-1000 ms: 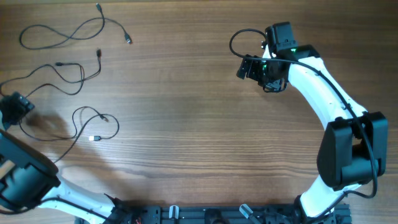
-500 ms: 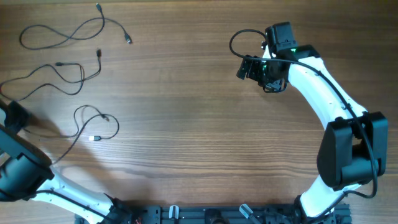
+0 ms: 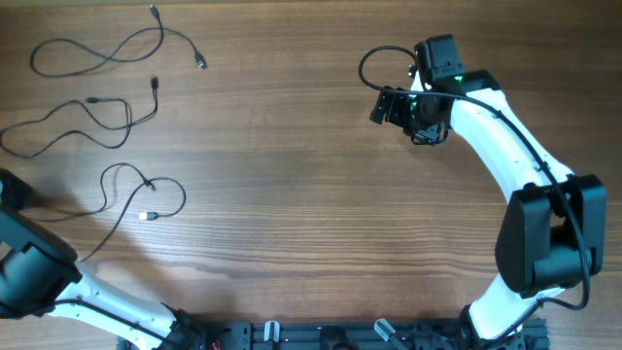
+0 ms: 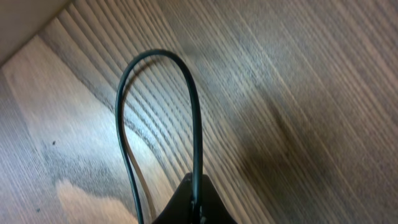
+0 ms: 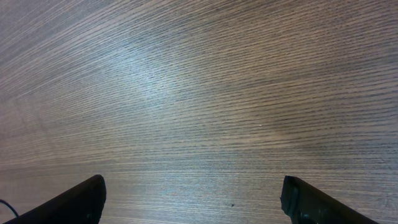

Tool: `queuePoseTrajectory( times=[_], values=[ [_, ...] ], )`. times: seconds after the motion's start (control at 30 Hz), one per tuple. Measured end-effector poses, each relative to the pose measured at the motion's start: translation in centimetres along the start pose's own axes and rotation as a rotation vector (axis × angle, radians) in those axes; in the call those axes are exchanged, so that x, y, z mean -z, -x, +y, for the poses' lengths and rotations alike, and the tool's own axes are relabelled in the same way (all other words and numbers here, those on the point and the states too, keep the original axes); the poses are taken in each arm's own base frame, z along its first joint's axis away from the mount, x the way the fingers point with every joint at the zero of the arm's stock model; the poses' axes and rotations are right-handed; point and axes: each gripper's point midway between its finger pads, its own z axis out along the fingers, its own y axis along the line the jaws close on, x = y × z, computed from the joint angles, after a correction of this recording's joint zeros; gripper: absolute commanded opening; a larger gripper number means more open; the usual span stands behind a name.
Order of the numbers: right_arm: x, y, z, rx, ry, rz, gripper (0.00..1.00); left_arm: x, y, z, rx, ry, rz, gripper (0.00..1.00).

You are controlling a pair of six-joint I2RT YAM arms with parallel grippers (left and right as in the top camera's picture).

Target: Untangle cables

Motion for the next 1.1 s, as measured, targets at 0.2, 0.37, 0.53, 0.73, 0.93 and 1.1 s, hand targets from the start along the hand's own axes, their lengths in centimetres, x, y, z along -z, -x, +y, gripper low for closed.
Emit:
queuePoseTrajectory(
  times=[0.2, 0.37, 0.53, 0.73, 0.93, 1.1],
  values=[
    [0.0, 0.0, 0.0, 0.000, 0.000, 0.000, 0.92, 0.0, 1.0, 0.2, -0.073, 0.012, -0.038, 0.04],
    [0.0, 0.0, 0.0, 0.000, 0.000, 0.000, 0.92, 0.4, 2.6, 0.3, -0.105, 0.016, -0.089, 0.04],
    [0.0, 0.0, 0.0, 0.000, 0.000, 0.000, 0.92, 2.0, 5.5, 0.3, -0.120, 0.021, -0.163, 0.04],
    [0.0, -0.1, -0.1, -0.015, -0.002, 0.004, 0.92, 5.2, 9.8, 0.3, -0.144, 0.063, -0.265, 0.04],
    [-0.1, -0.4, 0.4, -0.005, 0.000, 0.007, 0.92, 8.9, 13.7, 0.3, -0.149, 0.091, -0.365, 0.04],
    [-0.3, -0.9, 1.3, 0.021, 0.007, 0.012, 0.92, 9.3, 13.3, 0.1, -0.173, 0.076, -0.338, 0.04]
  ],
)
